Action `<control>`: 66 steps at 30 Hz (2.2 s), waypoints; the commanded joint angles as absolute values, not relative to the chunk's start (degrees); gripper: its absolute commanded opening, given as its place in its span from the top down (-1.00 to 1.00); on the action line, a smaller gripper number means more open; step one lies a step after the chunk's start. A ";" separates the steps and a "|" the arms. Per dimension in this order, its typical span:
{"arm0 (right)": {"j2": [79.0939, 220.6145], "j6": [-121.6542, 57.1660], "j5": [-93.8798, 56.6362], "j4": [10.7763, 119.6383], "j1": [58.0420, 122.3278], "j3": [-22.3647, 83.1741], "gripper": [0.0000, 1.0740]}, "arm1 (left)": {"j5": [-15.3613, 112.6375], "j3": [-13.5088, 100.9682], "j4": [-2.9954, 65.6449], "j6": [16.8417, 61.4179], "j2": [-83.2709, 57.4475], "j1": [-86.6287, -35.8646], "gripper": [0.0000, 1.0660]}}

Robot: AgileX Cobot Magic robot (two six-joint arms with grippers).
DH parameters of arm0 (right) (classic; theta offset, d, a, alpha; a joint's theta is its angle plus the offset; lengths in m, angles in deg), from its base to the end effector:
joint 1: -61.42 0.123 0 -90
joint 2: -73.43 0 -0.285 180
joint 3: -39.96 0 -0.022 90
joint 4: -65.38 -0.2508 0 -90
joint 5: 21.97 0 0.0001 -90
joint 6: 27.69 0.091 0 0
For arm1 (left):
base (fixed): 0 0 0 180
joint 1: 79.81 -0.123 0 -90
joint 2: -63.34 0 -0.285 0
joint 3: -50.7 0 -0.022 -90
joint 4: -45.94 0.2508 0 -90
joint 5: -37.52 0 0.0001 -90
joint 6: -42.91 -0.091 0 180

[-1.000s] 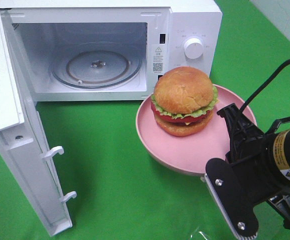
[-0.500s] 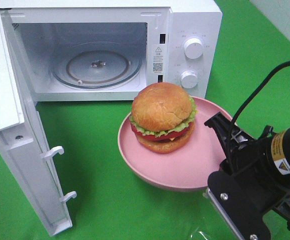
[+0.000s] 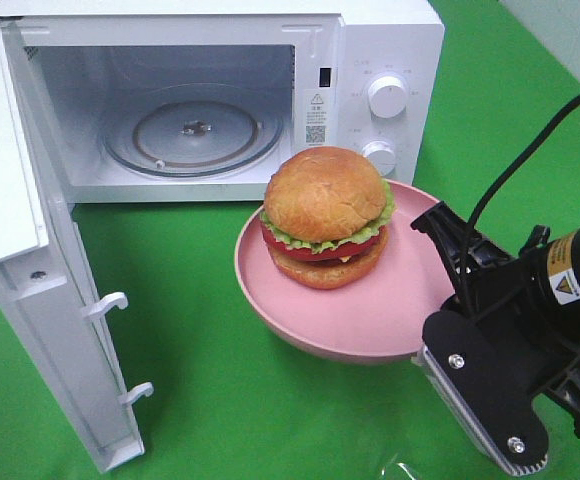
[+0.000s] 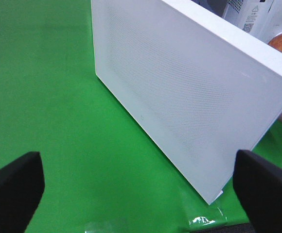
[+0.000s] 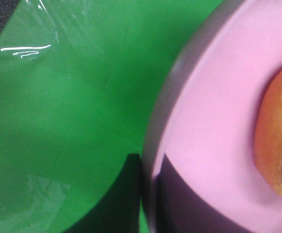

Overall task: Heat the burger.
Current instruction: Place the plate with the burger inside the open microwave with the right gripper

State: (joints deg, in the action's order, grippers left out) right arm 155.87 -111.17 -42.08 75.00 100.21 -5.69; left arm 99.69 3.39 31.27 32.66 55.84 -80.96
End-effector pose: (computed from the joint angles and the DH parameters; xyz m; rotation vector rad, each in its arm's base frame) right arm 0.1760 0.1347 0.1911 -2.3944 1.1072 -0.4102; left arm -0.0103 -0.0206 0.2835 0.1798 2.0120 -0.1799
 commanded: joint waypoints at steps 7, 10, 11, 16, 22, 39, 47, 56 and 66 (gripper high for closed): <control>155.41 -112.03 -38.02 75.06 99.93 -4.72 1.00 | 99.23 3.57 30.87 32.71 56.82 -81.01 -0.83; 155.41 -111.63 -37.79 74.83 99.93 -4.14 1.00 | 99.23 3.57 30.87 32.71 56.82 -81.01 -0.83; 155.41 -111.63 -37.79 74.83 99.93 -4.14 1.00 | 99.23 3.57 30.87 32.71 56.82 -81.01 -0.83; 155.58 -110.25 -38.07 74.83 99.98 -1.51 1.00 | 99.23 3.57 30.87 32.71 56.82 -81.01 -0.83; 158.16 -108.82 -38.99 74.89 101.01 0.55 1.00 | 99.23 3.57 30.87 32.71 56.82 -81.01 -0.83; 168.07 -106.01 -39.22 74.89 106.11 10.06 1.00 | 99.23 3.57 30.87 32.71 56.82 -81.01 -0.83; 172.08 -104.87 -39.33 74.83 106.80 14.88 1.00 | 99.23 3.57 30.87 32.71 56.82 -81.01 -0.83; 176.50 -104.69 -41.11 74.83 106.80 20.49 1.00 | 99.23 3.57 31.04 32.71 56.82 -81.01 -0.83; 182.11 -104.69 -46.38 74.72 106.80 28.28 1.00 | 99.23 3.57 31.27 32.71 56.82 -81.01 -0.83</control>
State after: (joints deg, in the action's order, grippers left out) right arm 181.65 -105.32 -48.73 74.72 106.80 25.59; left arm 99.69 3.39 31.27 32.66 55.84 -80.96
